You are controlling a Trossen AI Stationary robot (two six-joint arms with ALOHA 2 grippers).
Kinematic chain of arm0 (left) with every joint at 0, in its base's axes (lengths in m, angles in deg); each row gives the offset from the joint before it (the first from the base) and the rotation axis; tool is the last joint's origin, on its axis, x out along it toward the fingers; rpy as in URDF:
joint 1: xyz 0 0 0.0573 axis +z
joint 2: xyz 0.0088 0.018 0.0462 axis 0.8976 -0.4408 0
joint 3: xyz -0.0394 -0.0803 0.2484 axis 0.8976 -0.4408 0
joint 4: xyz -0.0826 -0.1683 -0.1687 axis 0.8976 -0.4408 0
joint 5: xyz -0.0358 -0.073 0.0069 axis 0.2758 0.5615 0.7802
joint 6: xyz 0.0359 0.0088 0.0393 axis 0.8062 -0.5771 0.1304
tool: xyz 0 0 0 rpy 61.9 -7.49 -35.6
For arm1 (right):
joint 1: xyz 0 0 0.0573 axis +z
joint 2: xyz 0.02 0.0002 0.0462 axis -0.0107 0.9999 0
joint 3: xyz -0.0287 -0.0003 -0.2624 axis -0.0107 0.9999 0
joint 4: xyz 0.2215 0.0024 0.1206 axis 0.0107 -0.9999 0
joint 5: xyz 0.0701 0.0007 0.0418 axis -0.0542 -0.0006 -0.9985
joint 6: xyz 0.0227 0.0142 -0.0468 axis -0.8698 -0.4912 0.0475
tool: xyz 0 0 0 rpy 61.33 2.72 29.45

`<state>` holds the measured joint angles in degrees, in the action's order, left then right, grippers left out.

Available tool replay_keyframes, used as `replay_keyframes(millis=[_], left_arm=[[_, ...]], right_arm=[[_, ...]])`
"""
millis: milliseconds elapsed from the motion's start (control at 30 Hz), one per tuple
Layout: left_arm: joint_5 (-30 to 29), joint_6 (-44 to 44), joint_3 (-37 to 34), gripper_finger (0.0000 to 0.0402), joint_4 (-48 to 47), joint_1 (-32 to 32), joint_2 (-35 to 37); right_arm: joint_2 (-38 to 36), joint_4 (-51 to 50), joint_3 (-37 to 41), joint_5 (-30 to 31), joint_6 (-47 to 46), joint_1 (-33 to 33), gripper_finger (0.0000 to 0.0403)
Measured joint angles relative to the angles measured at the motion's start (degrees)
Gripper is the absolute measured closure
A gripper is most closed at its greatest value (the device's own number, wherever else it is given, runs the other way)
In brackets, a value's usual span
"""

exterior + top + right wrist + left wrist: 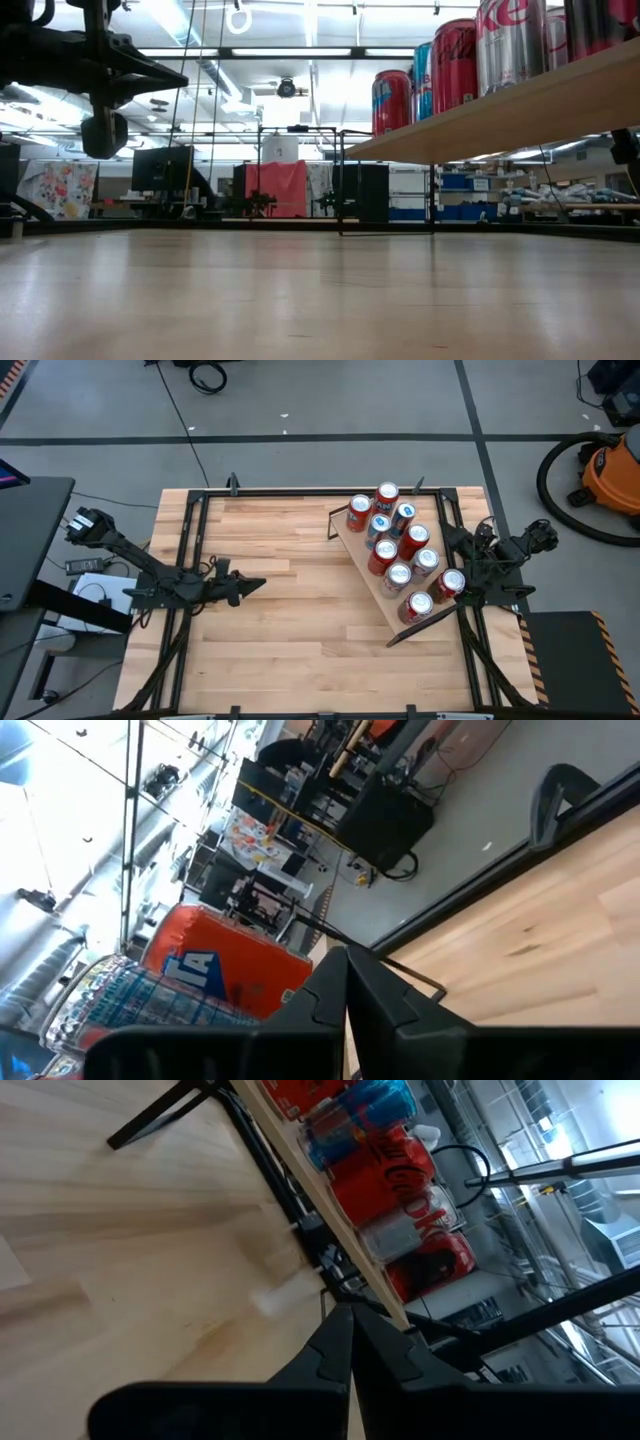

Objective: Place canned beverage on shelf
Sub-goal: Return to Home Position

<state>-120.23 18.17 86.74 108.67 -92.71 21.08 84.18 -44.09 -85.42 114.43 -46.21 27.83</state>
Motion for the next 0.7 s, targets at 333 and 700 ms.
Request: replay_keyframes(millis=[333,700], left_arm=[[0.0,5.0,0.0,0.0392,-1.0,0.1,0.0],[0.0,16.3,0.0,0.0392,-1.2,0.1,0.0]], right_arm=[[0.0,0.6,0.0,-20.6,1.2,-0.1,0.0385],[0.0,4.2,0.0,-39.1,7.3,-0.2,0.0385]])
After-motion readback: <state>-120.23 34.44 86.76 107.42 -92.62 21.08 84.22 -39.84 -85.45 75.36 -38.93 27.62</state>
